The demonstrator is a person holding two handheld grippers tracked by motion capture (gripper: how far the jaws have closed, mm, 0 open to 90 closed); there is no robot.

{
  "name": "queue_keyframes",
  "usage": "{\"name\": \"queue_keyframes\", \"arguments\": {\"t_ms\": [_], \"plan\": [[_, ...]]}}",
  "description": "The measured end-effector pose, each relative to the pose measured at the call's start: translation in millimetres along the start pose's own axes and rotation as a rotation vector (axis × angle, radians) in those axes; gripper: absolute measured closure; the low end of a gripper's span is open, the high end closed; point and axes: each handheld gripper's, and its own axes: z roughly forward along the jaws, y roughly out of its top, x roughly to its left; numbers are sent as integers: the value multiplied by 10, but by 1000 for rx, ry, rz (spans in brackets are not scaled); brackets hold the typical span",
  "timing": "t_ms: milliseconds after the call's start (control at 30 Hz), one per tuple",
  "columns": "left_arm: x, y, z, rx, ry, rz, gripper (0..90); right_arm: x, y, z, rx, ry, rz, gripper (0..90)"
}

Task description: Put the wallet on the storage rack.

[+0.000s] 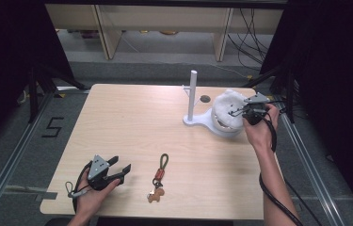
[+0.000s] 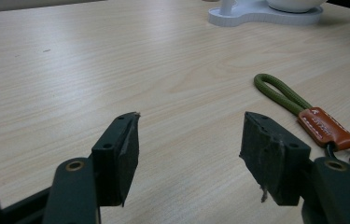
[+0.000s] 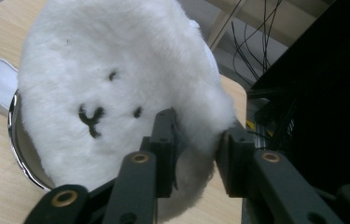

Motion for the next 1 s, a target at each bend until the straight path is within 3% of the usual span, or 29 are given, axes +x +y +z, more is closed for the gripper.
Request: {"name": "queue_keyframes", "arguments": {"t_ms": [67,600,633,1000], "plan": [[0,0,0,-1,0,0,363,19,0,3,13,-2,23,657],[-2,1,4,-3,1,0,362,-28,-29,76,24,5,23,548],[-2,1,4,-3,1,0,362,-19,-25,76,17,5,50,529],[-7,2,5,1,3,4,360,-62,-30,23,-9,15,98,464]]}}
